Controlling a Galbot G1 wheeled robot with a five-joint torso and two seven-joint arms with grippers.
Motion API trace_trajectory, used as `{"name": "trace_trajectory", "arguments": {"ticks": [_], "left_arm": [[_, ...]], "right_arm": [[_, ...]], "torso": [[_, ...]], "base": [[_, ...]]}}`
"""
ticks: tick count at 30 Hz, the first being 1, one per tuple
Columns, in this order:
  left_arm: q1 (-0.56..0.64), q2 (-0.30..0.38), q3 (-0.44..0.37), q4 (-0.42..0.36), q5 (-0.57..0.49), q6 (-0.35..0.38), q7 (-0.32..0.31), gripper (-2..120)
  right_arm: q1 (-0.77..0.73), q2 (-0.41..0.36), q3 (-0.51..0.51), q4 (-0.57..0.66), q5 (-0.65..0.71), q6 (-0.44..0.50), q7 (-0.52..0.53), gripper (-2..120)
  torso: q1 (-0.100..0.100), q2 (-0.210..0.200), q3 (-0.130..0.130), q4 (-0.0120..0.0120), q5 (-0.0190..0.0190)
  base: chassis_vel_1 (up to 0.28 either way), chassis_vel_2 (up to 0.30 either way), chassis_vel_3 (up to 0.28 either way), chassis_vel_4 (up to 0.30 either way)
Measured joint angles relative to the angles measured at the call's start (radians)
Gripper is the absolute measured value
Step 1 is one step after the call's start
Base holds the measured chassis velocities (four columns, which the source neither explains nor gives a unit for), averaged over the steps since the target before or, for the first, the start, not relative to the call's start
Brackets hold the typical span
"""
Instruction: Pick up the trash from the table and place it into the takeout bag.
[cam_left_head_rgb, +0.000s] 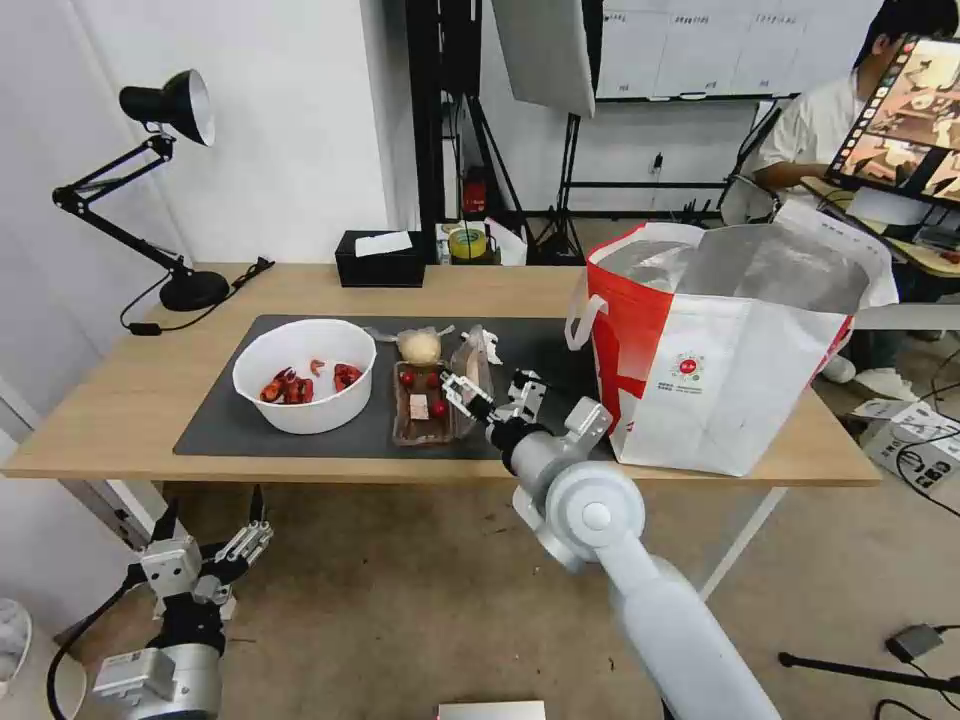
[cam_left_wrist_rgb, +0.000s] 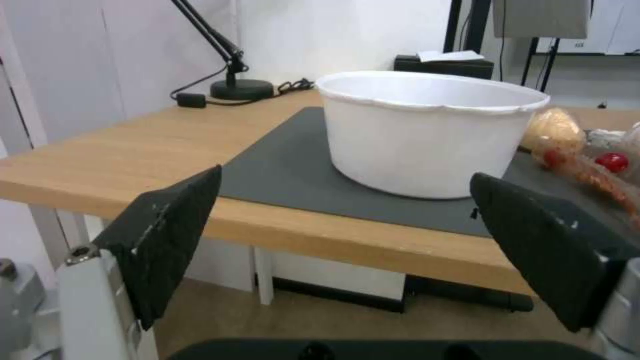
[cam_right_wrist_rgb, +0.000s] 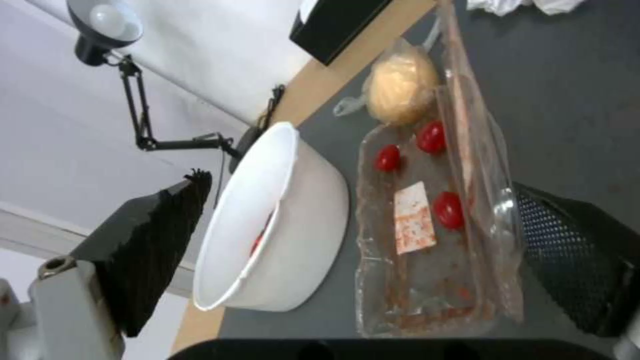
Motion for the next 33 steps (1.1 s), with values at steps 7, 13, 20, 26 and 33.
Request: {"name": "trace_trajectory", "arguments": {"ticks": [7,13,20,26,33], "left_arm": [[-0.005,-0.002,-0.005,0.003,0.000,0.000,0.000,100],[-0.005,-0.003,-0.015,0.003,-0.002,0.000,0.000,100],[-0.005,-0.003,-0.020,0.001,-0.003,0.000,0.000,100],[-0.005,-0.004,-0.020,-0.003,-0.004,0.000,0.001,100],[-0.006,-0.002,-0.019,-0.003,-0.004,0.000,0.001,100]], "right_arm": [[0.084,0.011,-0.040,-0.074,0.082,-0.009,0.009,100],[0.178,0.078,-0.074,-0.174,0.188,-0.037,0.092,100],[0.235,0.127,-0.095,-0.244,0.245,-0.049,0.144,100],[0.252,0.123,-0.093,-0.259,0.275,-0.049,0.156,100],[0.279,0.071,-0.121,-0.251,0.167,-0.089,0.060,100]], "torso": [[0.000,0.000,0.000,-0.0001,-0.0002],[0.000,0.000,0.000,0.0002,-0.0002],[0.000,0.000,0.000,0.0003,-0.0002],[0.000,0.000,0.000,0.0001,-0.0001],[0.000,0.000,0.000,0.0000,0.0001]], "base": [[0.000,0.000,0.000,0.000],[0.000,0.000,0.000,0.000],[0.000,0.000,0.000,0.000],[0.000,0.000,0.000,0.000],[0.000,0.000,0.000,0.000]]}}
